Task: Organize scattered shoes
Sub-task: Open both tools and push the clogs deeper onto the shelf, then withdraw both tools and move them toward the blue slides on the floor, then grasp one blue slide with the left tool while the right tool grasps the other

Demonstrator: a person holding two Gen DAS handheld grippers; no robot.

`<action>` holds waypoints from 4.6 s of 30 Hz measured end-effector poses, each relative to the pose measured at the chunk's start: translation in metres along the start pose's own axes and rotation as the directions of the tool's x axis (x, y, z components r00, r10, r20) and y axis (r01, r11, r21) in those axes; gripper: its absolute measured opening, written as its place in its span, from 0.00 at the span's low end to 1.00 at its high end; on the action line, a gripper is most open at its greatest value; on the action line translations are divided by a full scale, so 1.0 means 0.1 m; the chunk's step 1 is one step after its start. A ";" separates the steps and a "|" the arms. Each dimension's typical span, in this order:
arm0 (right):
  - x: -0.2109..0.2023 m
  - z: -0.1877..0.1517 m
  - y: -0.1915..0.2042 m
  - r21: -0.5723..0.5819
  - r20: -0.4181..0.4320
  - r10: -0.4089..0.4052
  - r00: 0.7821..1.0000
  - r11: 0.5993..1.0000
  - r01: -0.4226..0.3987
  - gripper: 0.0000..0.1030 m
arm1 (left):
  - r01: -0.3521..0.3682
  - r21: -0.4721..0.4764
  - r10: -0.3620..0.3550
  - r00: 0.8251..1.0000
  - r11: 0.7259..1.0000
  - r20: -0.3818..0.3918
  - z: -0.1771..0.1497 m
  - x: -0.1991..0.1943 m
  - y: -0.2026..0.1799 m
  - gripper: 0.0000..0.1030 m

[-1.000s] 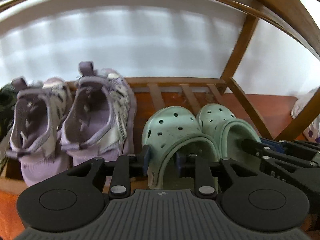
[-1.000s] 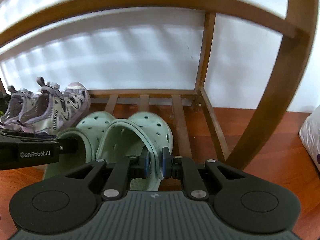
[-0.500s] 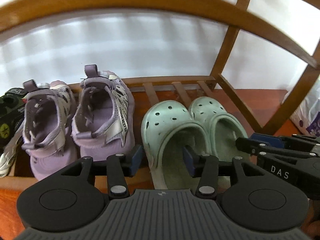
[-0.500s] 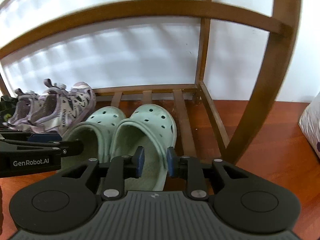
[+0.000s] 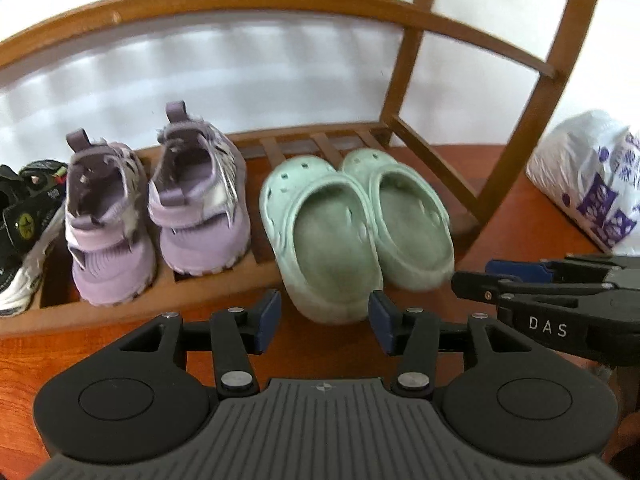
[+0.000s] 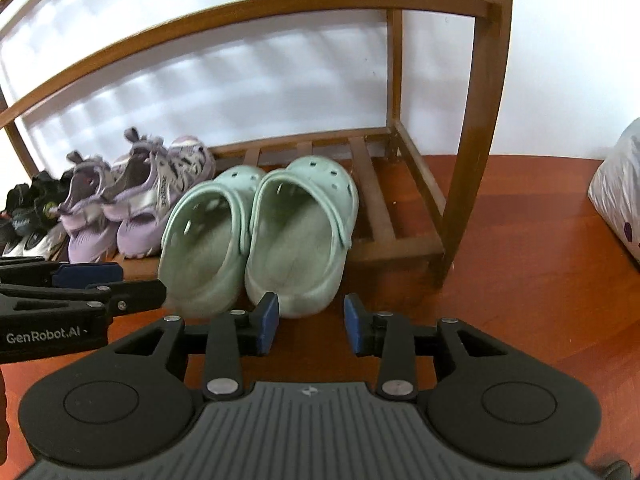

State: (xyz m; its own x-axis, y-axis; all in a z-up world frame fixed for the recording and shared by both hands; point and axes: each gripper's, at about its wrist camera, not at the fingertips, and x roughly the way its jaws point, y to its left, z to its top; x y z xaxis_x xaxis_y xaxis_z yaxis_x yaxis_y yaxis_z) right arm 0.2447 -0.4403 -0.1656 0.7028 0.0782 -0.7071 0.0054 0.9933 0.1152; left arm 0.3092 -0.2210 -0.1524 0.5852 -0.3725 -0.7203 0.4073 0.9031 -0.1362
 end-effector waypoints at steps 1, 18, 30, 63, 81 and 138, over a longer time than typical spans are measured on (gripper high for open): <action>-0.01 -0.02 0.01 -0.007 -0.003 0.000 1.000 1.000 0.000 0.39 | 0.002 0.007 -0.002 1.000 1.000 -0.006 -0.03 0.00 0.00 0.50; 0.32 0.08 0.04 -0.023 -0.036 0.019 0.999 1.000 -0.020 0.37 | 0.034 0.010 -0.034 0.998 0.999 -0.050 0.06 0.35 0.06 0.30; 0.61 0.35 -0.03 -0.018 0.000 -0.004 1.000 1.000 0.004 0.37 | 0.036 -0.021 -0.036 0.998 0.999 -0.044 0.28 0.64 0.14 0.31; -0.05 0.28 0.30 -0.068 0.012 -0.010 1.000 0.998 0.011 0.38 | 0.027 -0.085 -0.028 1.000 0.996 -0.005 0.05 -0.18 0.20 0.35; -1.25 -0.54 0.70 -0.048 0.032 -0.043 0.999 0.998 0.045 0.39 | 0.062 -0.125 -0.059 0.998 0.990 0.028 -0.71 -1.30 0.19 0.39; -1.91 -2.30 0.98 -0.043 -0.158 0.010 0.987 0.999 -0.017 0.49 | -0.250 -0.096 0.231 0.958 0.964 -0.167 -2.31 -1.98 0.15 0.53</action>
State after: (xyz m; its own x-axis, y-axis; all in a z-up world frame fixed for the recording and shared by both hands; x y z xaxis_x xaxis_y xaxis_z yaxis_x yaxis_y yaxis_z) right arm -0.0526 -0.3386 -0.1791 0.5820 0.1004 -0.8070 -0.0374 0.9946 0.0968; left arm 0.0372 -0.0847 -0.1686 0.5376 -0.1122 -0.8357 0.1788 0.9837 -0.0171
